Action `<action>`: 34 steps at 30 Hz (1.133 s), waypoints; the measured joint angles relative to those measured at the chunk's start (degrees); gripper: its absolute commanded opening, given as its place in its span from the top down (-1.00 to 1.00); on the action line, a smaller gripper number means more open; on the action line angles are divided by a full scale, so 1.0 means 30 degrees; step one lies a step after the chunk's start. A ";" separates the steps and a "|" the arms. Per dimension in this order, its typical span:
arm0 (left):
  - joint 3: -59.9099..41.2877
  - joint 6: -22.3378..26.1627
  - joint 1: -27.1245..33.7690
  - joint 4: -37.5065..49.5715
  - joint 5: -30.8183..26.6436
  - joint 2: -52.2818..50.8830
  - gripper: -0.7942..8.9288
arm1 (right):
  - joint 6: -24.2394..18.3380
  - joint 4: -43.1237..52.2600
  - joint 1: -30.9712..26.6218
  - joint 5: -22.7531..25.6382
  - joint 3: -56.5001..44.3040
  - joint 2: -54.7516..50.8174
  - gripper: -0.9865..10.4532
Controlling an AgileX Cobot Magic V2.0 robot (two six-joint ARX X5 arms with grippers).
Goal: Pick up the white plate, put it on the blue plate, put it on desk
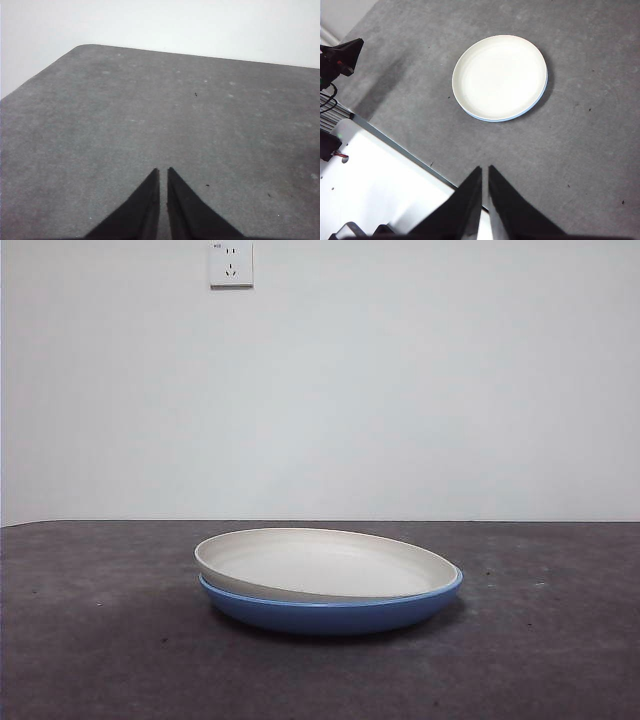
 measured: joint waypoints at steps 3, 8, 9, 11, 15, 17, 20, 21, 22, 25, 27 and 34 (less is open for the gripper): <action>0.0000 0.0000 0.0000 0.0000 0.0000 0.0000 0.78 | 0.0000 0.0000 0.0000 0.0000 0.0000 0.0000 0.80; 0.0000 0.0000 0.0000 0.0000 0.0000 0.0000 0.78 | 0.0000 0.0000 0.0000 0.0000 0.0000 0.0000 0.80; 0.0000 0.0000 0.0000 0.0000 0.0000 0.0000 0.78 | 0.0000 0.0000 0.0000 0.0000 0.0000 0.0000 0.80; 0.0000 0.0000 0.0000 0.0000 0.0000 0.0000 0.78 | 0.0000 0.0000 0.0000 0.0000 0.0000 0.0000 0.80; 0.0000 0.0000 0.0000 0.0000 0.0000 0.0000 0.78 | -0.0007 -0.0007 -0.0138 0.0000 0.0000 0.0000 0.80; 0.0000 0.0000 0.0000 0.0000 0.0000 0.0000 0.78 | -0.0605 0.0007 -0.0940 0.0350 -0.0007 -0.0102 0.80; 0.0000 0.0000 0.0000 0.0000 0.0000 0.0000 0.78 | -0.2710 0.1486 -0.3060 0.0495 -0.0889 -0.0889 0.80; 0.0000 0.0000 0.0000 0.0000 0.0000 0.0000 0.78 | -0.3366 0.2688 -0.3832 0.0495 -0.1588 -0.1348 0.80; 0.0000 0.0000 0.0000 0.0000 0.0000 0.0000 0.78 | -0.4175 0.4488 -0.4838 0.0495 -0.2725 -0.2018 0.80; 0.0000 0.0000 0.0000 0.0000 0.0000 0.0000 0.78 | -0.5442 0.9908 -0.7016 0.0495 -0.6448 -0.3796 0.80; 0.0000 0.0000 0.0000 0.0000 0.0000 0.0000 0.78 | -0.5799 1.3639 -0.8065 0.0495 -0.9165 -0.4852 0.80; 0.0000 0.0000 0.0000 0.0000 0.0000 0.0000 0.78 | -0.6113 2.3897 -1.0622 0.0510 -1.8972 -0.8604 0.80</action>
